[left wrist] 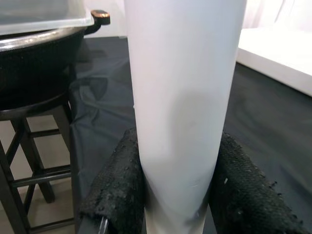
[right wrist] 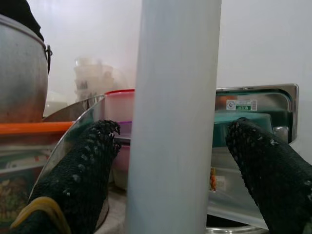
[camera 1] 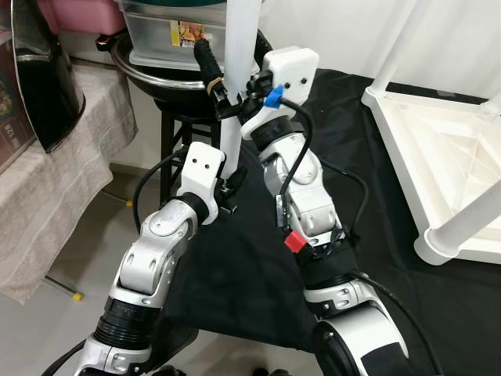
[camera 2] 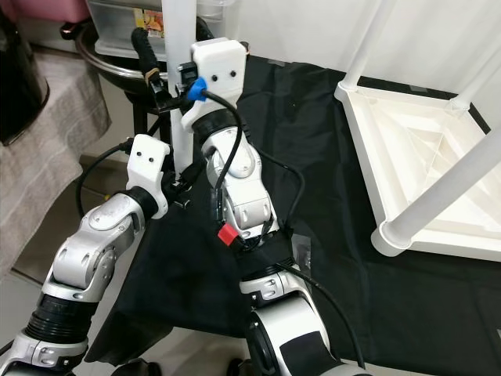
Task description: Building children table
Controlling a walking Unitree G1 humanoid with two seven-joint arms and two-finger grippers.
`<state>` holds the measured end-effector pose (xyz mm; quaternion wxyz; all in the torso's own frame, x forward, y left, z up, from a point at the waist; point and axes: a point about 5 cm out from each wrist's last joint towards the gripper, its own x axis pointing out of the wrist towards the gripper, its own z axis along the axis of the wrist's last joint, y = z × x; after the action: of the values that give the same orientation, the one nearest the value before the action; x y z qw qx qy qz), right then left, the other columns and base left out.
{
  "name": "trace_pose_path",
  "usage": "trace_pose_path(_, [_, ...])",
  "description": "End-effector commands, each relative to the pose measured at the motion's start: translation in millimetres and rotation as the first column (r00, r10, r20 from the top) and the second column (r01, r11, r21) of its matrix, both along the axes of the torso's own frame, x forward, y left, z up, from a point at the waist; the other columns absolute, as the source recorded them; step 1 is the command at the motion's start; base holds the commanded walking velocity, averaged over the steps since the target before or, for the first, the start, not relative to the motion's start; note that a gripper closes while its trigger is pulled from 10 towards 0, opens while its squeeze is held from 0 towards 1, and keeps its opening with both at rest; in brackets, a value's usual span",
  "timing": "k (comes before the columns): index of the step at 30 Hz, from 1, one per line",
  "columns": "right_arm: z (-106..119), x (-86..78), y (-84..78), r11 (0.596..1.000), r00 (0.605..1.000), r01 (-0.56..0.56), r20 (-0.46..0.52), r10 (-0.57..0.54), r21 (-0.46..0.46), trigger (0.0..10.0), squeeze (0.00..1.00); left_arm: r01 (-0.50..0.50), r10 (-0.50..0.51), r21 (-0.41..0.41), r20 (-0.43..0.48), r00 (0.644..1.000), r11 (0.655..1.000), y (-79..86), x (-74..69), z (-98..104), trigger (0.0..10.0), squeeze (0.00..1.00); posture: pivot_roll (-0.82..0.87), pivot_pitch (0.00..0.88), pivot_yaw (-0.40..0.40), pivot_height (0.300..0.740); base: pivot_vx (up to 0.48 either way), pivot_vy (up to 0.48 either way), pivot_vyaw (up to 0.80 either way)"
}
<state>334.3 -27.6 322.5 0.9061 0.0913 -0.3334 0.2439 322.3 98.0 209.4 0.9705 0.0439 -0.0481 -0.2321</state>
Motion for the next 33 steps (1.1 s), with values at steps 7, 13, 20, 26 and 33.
trace_pose_path(7, [10, -6.5, 1.0, 0.999, 1.000, -0.022, 0.022, 0.021, 0.048, 10.0, 0.00, -0.007, 0.007, 0.026, 0.008, 1.000, 1.000, 3.0, 3.5, 0, 10.0, 0.00, 0.12, 0.122, -0.087, 0.740, 0.000, 0.000, 0.00])
trace_pose_path(13, [14, -11.5, 4.0, 0.997, 0.998, -0.047, 0.033, 0.045, 0.055, 10.0, 0.00, -0.061, 0.061, 0.078, 0.004, 0.998, 0.995, 11.5, 12.2, 4, 10.0, 0.00, 0.12, 0.127, -0.089, 0.740, 0.000, 0.000, 0.00])
trace_pose_path(20, [16, -16.8, 2.7, 0.998, 0.998, -0.029, 0.062, 0.025, 0.061, 10.0, 0.00, -0.118, 0.120, 0.112, -0.016, 0.993, 0.987, 25.1, 22.5, 4, 10.0, 0.00, 0.12, 0.127, -0.089, 0.740, 0.000, 0.000, 0.00])
trace_pose_path(26, [20, -20.8, 2.3, 0.999, 0.996, -0.023, 0.092, 0.019, 0.047, 10.0, 0.00, -0.178, 0.185, 0.175, -0.021, 0.983, 0.968, 41.4, 29.1, 1, 10.0, 0.00, 0.12, 0.126, -0.086, 0.740, 0.000, 0.000, 0.00])
trace_pose_path(33, [20, -28.0, 4.3, 0.999, 0.990, -0.040, 0.135, 0.040, -0.002, 10.0, 0.00, -0.224, 0.233, 0.230, -0.013, 0.972, 0.947, 60.0, 36.1, 1, 10.0, 0.00, 0.12, 0.123, -0.085, 0.740, 0.000, 0.000, 0.00])
